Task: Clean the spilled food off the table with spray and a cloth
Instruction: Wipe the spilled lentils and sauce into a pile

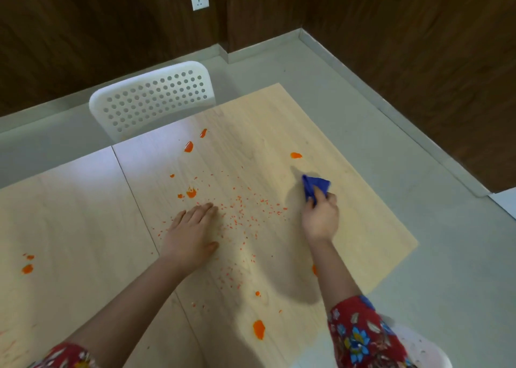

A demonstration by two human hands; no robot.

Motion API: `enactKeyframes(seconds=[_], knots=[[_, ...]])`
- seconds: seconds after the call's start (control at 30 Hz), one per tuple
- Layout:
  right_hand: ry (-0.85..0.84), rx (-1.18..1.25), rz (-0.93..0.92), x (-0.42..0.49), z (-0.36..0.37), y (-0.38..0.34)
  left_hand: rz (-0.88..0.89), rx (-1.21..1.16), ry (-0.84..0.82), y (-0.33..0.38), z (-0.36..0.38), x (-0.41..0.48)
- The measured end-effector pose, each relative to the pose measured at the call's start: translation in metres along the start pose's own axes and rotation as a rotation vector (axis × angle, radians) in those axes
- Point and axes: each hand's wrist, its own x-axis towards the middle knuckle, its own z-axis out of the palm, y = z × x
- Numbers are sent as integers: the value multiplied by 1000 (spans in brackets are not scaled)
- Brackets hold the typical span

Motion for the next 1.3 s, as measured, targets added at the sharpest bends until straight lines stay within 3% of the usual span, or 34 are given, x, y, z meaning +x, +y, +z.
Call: enactKeyframes(seconds=[0.17,0.27,0.37,0.5,0.73,0.93,1.1,1.23,1.3], knots=[[-204,81,-198,-35,26,-53,50,10,23,7,5,-14],[-86,188,-59,-24,2,-39,63,-11,40,9,11,-21],[10,87,122,-3,-32,8,65,-51,69,9,15,-29],[-71,11,264,-4,-55,46,87,-75,78,12,21,-37],[-317,70,-74,-61,-12,-7,99,-70,93,10,23,-41],[-103,-52,11,-64,-15,8,27,-67,105,-14,28,-53],[-135,22,-216,-97,10,-18,-28,-143,119,-20,31,-56],[12,116,-160,-52,17,-37,-122,-174,144,-41,25,-56],[10,46,-142,-13,20,-41,-180,-194,154,-54,20,-55]])
